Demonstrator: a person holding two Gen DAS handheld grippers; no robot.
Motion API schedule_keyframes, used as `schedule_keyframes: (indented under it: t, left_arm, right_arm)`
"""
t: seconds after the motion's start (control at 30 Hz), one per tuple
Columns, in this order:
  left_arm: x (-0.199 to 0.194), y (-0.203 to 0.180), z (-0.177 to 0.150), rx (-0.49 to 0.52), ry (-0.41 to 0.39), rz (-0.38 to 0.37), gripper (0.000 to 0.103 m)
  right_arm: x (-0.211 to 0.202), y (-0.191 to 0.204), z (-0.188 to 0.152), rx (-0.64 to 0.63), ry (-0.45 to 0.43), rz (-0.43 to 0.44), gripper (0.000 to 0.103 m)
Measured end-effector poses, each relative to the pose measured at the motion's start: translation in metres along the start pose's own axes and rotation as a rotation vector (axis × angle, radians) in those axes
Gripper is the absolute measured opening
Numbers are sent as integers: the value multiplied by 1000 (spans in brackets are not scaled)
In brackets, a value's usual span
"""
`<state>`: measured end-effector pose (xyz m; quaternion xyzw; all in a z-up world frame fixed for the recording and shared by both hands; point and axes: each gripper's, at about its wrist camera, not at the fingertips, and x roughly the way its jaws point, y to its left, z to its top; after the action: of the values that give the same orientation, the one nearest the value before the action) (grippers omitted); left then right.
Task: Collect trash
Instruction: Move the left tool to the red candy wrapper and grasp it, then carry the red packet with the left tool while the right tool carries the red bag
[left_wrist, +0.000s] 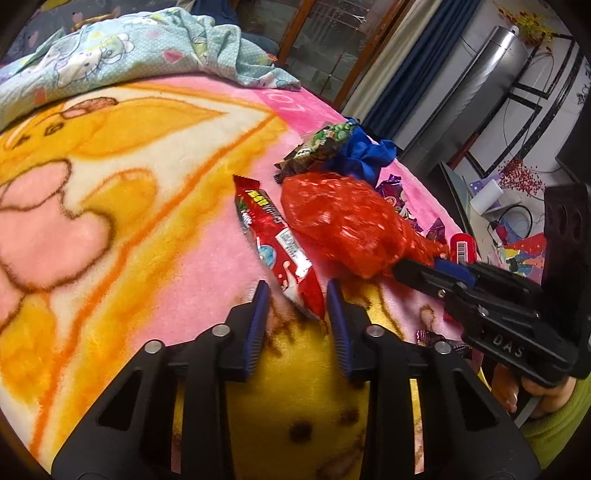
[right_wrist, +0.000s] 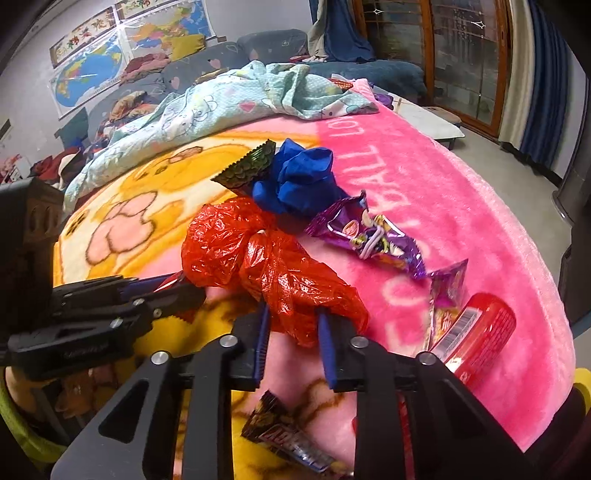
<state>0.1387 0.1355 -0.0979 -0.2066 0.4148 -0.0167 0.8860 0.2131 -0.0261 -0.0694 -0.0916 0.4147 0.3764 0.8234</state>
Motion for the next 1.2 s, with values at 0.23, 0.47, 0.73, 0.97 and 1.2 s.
schedule_keyframes:
  t: [0.23,0.47,0.73,0.97,1.2]
  left_arm:
    - [-3,15,-2,-77,-1,-45,8]
    - [-21,23,-1,-105,-42,-32,8]
    - [-53,26,4,-84,-124,2,8]
    - [-73,26,9,-75,-174,13,8]
    - [-83,12,7,-41,-193,3,8]
  right_arm:
    - [-12,10,-8,21,-16,34,21]
    - [-23,24,-13,8,-26,55,20]
    - [-35,33,-21,11,-38,79,20]
    - [-48,37,-23,18,-67,85,20]
    - [-62,34,-23,37,-103,73,20]
